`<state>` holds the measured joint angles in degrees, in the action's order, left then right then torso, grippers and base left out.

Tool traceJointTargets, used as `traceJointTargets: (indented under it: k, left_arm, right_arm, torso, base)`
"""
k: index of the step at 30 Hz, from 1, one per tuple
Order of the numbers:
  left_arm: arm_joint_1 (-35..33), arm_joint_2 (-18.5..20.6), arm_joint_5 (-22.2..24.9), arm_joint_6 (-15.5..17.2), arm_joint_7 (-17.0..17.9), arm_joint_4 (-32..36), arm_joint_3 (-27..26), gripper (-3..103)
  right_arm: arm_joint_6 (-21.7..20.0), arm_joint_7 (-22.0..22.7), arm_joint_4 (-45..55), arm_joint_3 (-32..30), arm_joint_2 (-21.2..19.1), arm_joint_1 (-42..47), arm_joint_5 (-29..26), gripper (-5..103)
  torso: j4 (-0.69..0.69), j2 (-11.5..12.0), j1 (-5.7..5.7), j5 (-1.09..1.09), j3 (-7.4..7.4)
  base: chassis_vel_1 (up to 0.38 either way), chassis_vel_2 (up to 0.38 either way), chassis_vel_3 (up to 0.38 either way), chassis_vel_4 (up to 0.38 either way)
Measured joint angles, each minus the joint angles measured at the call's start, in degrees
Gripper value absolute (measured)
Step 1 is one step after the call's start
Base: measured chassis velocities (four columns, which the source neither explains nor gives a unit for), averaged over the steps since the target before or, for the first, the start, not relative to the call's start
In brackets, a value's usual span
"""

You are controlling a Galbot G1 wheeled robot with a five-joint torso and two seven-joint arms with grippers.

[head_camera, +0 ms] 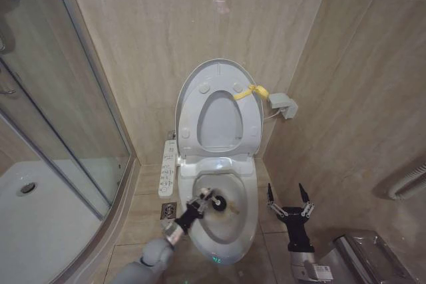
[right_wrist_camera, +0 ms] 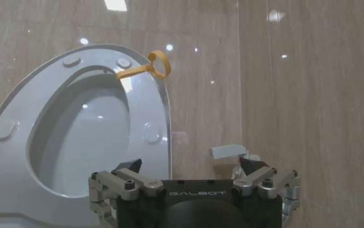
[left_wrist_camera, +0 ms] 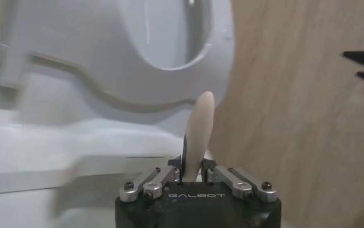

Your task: Open the toilet lid, clean the toilet bowl with a toilet brush, close the toilet lid, and flush.

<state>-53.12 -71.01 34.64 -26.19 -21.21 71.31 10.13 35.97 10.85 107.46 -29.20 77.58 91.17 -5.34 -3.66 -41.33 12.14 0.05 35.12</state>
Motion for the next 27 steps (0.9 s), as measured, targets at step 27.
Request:
traceJointTargets:
  k: [27]
  left_arm:
    - [0.9, -1.1, 0.9, -1.5, -4.5, -4.8, -0.2, 21]
  right_arm:
    - [0.4, -0.3, -2.6, 0.5, 0.8, -1.6, 0.2, 100]
  torso:
    - [-0.01, 0.0, 0.01, -0.01, 0.00]
  base:
    - [0.000, 0.000, 0.000, 0.000]
